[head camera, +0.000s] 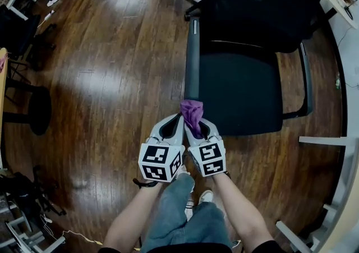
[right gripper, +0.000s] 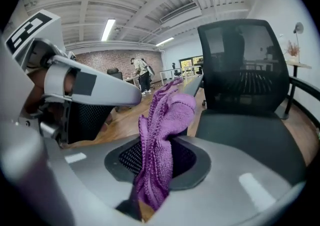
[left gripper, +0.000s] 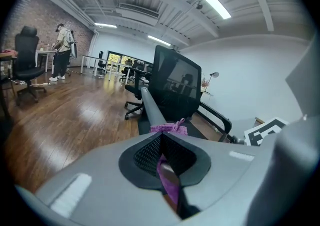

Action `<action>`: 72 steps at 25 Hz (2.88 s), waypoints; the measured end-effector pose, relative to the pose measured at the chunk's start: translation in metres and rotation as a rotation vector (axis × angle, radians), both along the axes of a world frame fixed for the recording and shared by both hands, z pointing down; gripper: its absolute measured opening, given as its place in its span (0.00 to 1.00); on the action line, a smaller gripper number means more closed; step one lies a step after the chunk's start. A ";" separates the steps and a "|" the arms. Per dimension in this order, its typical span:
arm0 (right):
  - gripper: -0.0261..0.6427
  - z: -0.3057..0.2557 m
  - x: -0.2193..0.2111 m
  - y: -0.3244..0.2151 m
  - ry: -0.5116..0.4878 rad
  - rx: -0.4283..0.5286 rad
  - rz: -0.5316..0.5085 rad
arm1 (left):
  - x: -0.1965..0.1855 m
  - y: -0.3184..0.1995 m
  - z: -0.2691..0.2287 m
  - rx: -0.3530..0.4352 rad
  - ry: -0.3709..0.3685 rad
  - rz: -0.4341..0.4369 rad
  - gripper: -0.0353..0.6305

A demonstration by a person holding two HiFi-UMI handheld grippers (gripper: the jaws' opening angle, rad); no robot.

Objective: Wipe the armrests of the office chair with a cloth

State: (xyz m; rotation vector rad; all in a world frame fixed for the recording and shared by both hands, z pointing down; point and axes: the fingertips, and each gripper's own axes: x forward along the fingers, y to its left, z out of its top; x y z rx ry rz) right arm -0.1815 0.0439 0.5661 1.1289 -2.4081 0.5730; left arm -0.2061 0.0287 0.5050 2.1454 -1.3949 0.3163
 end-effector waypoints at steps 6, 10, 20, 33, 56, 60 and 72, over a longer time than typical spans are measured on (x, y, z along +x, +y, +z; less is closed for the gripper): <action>0.18 0.038 0.004 0.015 -0.037 0.005 -0.012 | 0.016 0.021 0.030 0.025 0.007 -0.022 0.06; 0.18 0.063 0.012 0.023 -0.045 0.001 -0.014 | 0.020 0.037 0.054 0.015 0.003 -0.041 0.06; 0.18 0.030 0.025 0.028 -0.052 0.009 -0.002 | 0.020 0.037 0.033 0.011 -0.012 -0.020 0.06; 0.18 -0.094 0.031 -0.058 -0.138 0.094 0.105 | 0.023 -0.044 -0.053 0.074 -0.006 0.042 0.06; 0.18 -0.056 0.062 -0.293 -0.144 0.061 0.025 | 0.063 -0.241 -0.040 0.010 -0.102 0.008 0.06; 0.18 -0.037 0.059 -0.311 -0.138 0.036 0.007 | 0.058 -0.253 -0.028 -0.019 -0.114 -0.027 0.06; 0.18 -0.026 0.047 -0.303 -0.144 0.008 -0.035 | 0.038 -0.240 -0.010 -0.058 -0.120 -0.076 0.06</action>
